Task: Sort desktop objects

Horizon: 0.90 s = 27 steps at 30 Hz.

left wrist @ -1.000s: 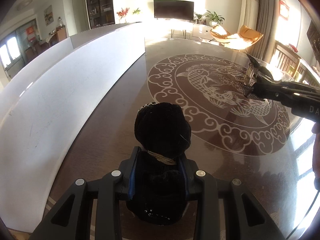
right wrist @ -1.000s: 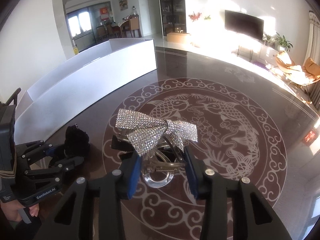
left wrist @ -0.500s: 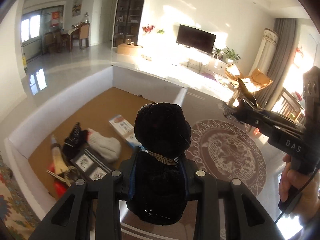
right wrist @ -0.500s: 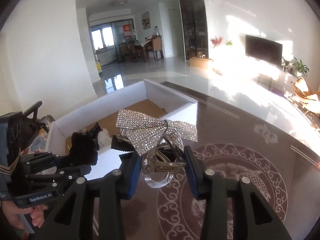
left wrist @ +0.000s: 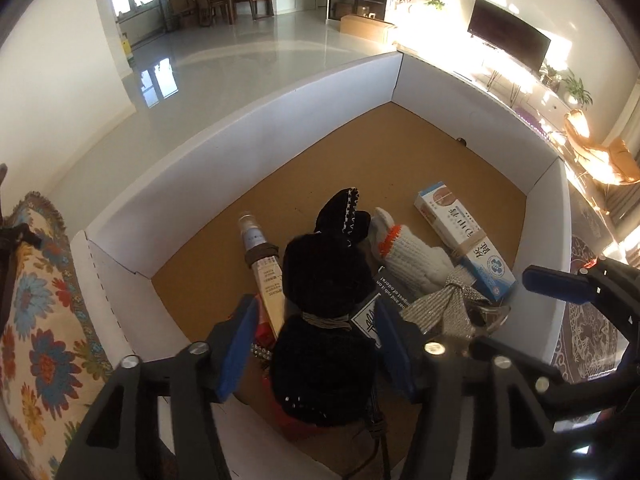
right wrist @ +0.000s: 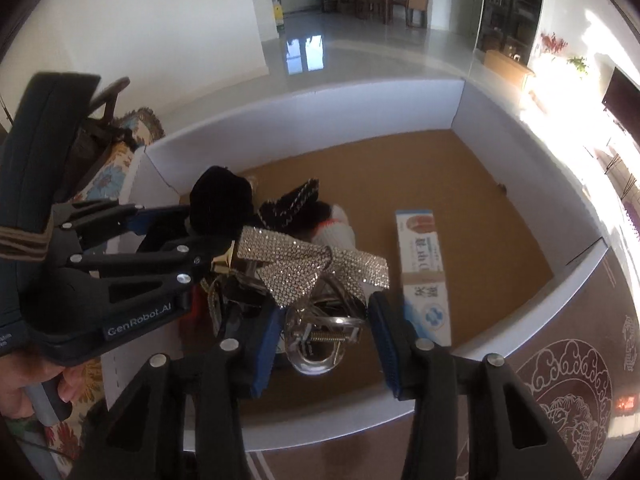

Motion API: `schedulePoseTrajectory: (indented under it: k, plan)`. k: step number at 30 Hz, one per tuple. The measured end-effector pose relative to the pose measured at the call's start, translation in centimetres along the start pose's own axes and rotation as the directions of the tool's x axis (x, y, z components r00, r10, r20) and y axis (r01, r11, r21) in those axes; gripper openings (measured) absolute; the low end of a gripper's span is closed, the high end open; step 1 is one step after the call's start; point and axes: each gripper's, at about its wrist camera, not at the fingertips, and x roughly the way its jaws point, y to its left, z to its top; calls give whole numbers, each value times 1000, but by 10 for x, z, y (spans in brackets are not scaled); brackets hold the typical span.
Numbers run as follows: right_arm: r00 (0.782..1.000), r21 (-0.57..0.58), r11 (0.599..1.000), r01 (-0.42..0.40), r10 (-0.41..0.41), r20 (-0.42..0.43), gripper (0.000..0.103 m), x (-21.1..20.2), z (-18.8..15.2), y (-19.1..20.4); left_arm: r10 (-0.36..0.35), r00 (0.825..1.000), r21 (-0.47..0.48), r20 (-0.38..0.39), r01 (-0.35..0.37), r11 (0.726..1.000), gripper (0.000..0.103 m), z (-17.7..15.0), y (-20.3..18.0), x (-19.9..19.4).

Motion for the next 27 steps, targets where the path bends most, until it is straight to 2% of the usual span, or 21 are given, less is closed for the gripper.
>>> schedulePoseTrajectory:
  k: [1, 2, 4, 6, 8, 11, 15, 20, 21, 23, 27]
  plan:
    - [1000, -2, 1000, 1, -1, -23, 80, 4, 0, 1, 1, 1000, -14, 22, 0, 1000, 82, -1, 1, -4]
    - [1000, -7, 1000, 13, -13, -16, 86, 3, -1, 1, 7, 999, -22, 39, -6, 1000, 86, -2, 4, -7]
    - [999, -7, 999, 43, -43, 15, 88, -7, 1, -3, 6, 1000, -29, 29, -5, 1000, 96, -4, 4, -9]
    - [997, 10, 997, 75, -75, 30, 94, -21, 3, -15, -15, 1000, -35, 6, 15, 999, 96, -4, 1, -12]
    - [992, 19, 993, 118, -118, 43, 99, -29, 6, -22, 21, 999, -53, 33, -19, 998, 96, -5, -2, -20]
    - [984, 35, 986, 166, -168, 65, 101, -52, 14, -23, 101, 988, -73, 117, -93, 993, 96, -9, -2, -38]
    - [982, 82, 983, 164, -171, 85, 101, -63, 19, -31, 146, 975, -88, 168, -133, 987, 96, -11, -7, -53]
    - [983, 115, 982, 151, -161, 83, 101, -64, 15, -39, 126, 979, -111, 161, -109, 988, 97, -9, -8, -55]
    - [984, 116, 982, 150, -160, 82, 101, -63, 14, -40, 135, 979, -125, 155, -116, 985, 103, -10, -7, -53]
    - [984, 115, 982, 148, -158, 85, 101, -60, 13, -39, 183, 972, -173, 146, -157, 972, 103, -14, -4, -54]
    - [984, 113, 982, 151, -161, 77, 101, -55, 12, -39, 163, 974, -187, 160, -132, 973, 103, -18, -7, -55]
